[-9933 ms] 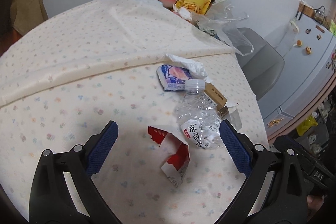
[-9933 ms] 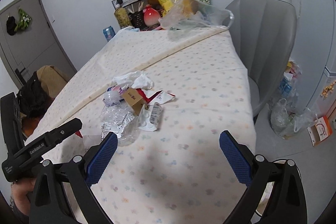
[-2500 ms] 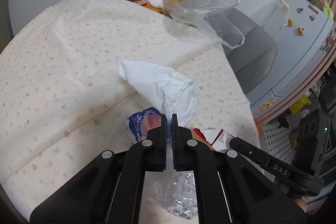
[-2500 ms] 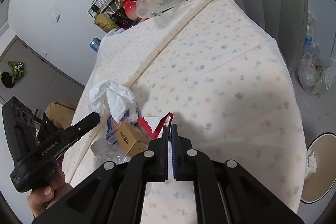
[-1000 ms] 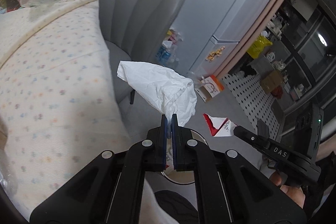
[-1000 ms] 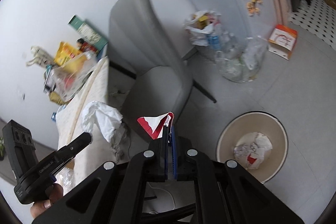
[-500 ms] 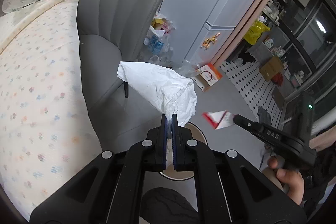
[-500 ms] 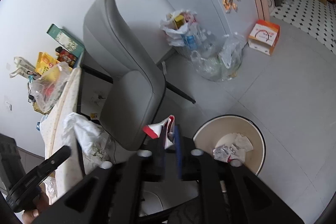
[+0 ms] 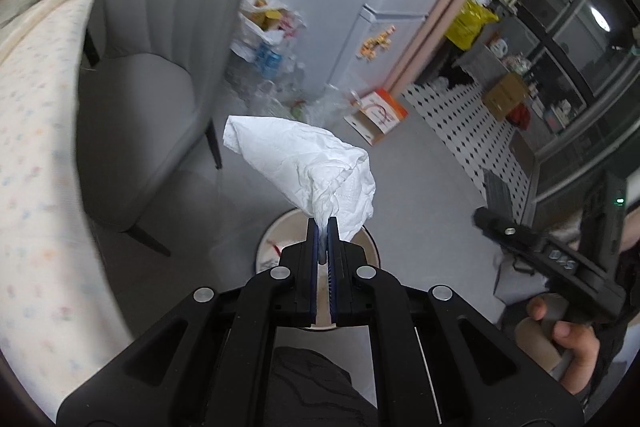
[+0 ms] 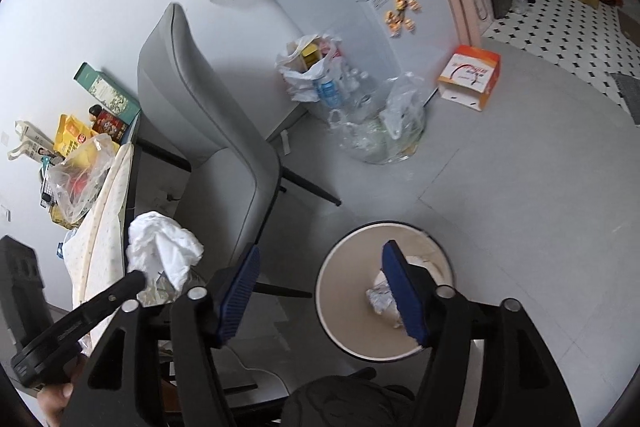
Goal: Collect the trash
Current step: 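Open the right gripper to drop the red-white paper into the bin, then open the left gripper to drop the white tissue into the bin, then bring both tools back to the table toward the cardboard box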
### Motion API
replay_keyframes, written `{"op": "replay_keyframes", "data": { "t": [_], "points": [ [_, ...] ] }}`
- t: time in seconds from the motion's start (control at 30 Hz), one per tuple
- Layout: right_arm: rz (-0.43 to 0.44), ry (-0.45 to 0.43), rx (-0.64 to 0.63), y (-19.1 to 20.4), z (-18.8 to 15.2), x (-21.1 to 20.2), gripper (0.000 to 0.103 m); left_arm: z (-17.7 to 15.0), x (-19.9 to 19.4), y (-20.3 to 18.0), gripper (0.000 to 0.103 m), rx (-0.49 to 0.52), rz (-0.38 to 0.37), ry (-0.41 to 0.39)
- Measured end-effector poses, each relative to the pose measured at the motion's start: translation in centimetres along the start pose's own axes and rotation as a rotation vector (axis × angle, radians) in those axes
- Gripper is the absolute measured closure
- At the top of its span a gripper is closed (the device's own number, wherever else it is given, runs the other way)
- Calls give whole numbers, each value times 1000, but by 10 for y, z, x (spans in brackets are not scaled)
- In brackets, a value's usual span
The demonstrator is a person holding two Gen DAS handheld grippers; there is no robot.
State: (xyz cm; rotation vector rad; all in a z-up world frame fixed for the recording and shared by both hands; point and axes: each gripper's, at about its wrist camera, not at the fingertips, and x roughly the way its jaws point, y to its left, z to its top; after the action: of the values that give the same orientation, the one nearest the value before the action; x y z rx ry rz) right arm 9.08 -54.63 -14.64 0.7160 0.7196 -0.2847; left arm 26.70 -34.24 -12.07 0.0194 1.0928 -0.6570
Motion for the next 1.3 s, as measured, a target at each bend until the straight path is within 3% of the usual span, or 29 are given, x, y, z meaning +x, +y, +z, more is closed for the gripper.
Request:
{"op": "replay_keyframes", "data": {
  "t": [0.27, 0.3, 0.33, 0.4, 0.57, 0.77, 1.0, 1.3],
  "points": [
    [-41, -56, 47, -34, 5, -37, 28, -2, 30, -41, 96, 59, -56, 68],
    [-41, -58, 51, -36, 5, -38, 28, -3, 32, -43, 82, 63, -54, 75],
    [-41, -58, 54, -37, 5, -39, 28, -3, 33, -44, 54, 59, -53, 78],
    [-35, -56, 54, -37, 5, -39, 28, -3, 29, -41, 36, 39, -55, 47],
    [-20, -40, 34, -23, 1, -30, 28, -3, 17, -26, 31, 16, -56, 38],
    [20, -12, -21, 14, -8, -15, 27, 1, -23, 9, 22, -33, -12, -32],
    [112, 5, -115, 83, -20, -4, 19, -2, -81, 69, 18, -111, 55, -123],
    [222, 60, -266, 185, -45, 16, 19, -14, -152, 153, 18, -226, 173, -221]
  ]
}}
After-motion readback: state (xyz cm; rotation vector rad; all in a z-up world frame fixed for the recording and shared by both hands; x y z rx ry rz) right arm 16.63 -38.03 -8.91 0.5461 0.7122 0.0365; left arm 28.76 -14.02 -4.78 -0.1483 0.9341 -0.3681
